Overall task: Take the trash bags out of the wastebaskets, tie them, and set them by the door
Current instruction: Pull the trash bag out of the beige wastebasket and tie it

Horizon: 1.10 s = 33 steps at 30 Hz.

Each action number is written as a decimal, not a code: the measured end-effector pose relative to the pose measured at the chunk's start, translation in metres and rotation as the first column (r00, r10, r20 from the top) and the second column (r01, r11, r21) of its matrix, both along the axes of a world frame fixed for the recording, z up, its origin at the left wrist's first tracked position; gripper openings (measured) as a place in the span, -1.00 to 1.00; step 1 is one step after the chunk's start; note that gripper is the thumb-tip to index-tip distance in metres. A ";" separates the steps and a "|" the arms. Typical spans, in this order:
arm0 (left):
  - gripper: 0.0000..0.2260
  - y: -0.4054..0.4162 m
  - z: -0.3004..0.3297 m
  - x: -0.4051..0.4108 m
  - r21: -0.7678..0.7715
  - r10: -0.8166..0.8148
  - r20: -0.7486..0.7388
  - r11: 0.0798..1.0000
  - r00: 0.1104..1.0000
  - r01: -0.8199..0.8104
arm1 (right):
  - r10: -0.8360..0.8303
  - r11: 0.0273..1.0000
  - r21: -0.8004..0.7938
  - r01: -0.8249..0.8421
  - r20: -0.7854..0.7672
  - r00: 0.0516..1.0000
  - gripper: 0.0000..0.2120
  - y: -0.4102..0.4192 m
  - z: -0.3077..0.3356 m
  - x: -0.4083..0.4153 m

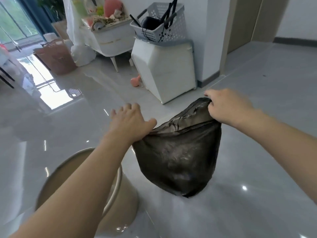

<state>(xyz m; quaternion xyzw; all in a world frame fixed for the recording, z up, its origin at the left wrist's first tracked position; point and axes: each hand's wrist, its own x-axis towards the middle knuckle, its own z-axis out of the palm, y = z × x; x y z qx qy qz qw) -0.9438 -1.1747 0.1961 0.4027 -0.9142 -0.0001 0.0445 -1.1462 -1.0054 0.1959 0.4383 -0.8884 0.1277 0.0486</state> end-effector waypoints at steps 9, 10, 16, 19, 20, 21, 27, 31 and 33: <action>0.20 0.037 -0.059 -0.075 0.430 -0.491 0.063 0.799 0.869 0.420 | 0.279 0.943 -0.139 -0.303 -0.166 0.946 -0.78 0.045 0.012 -0.005; 0.19 0.037 -0.064 -0.080 0.382 -0.496 0.066 0.814 0.866 0.438 | 0.299 0.932 -0.157 -0.326 -0.176 0.938 -0.78 0.050 0.012 -0.005; -0.73 0.036 -0.061 -0.087 0.350 -0.463 0.153 0.852 0.873 0.390 | 0.228 0.962 -0.106 -0.253 -0.200 0.953 -0.75 0.066 0.011 -0.008; -0.75 0.024 -0.054 -0.079 0.422 -0.353 0.168 0.870 0.920 0.257 | 0.096 0.995 0.028 -0.092 -0.207 0.974 -0.80 0.064 0.016 -0.011; -0.73 0.019 -0.052 -0.075 0.441 -0.319 0.163 0.870 0.934 0.220 | 0.065 0.995 0.089 -0.048 -0.198 0.978 -0.85 0.062 0.016 -0.012; -0.73 0.013 -0.052 -0.072 0.459 -0.296 0.153 0.866 0.943 0.197 | 0.046 0.992 0.128 -0.022 -0.185 0.982 -0.89 0.061 0.017 -0.010; -0.77 0.015 -0.061 -0.049 0.374 -0.384 -0.024 0.853 0.923 0.365 | 0.118 0.948 -0.319 0.022 0.413 0.903 -0.80 0.035 0.010 0.006; -0.93 0.032 -0.068 -0.042 0.422 -0.356 -0.002 0.847 0.934 0.324 | 0.297 0.807 -0.470 0.356 0.846 0.443 -0.85 0.023 0.008 0.031; -0.90 0.034 -0.073 -0.041 0.422 -0.331 -0.047 0.849 0.943 0.319 | 0.269 0.846 -0.442 0.298 0.837 0.476 -0.83 0.025 0.006 0.039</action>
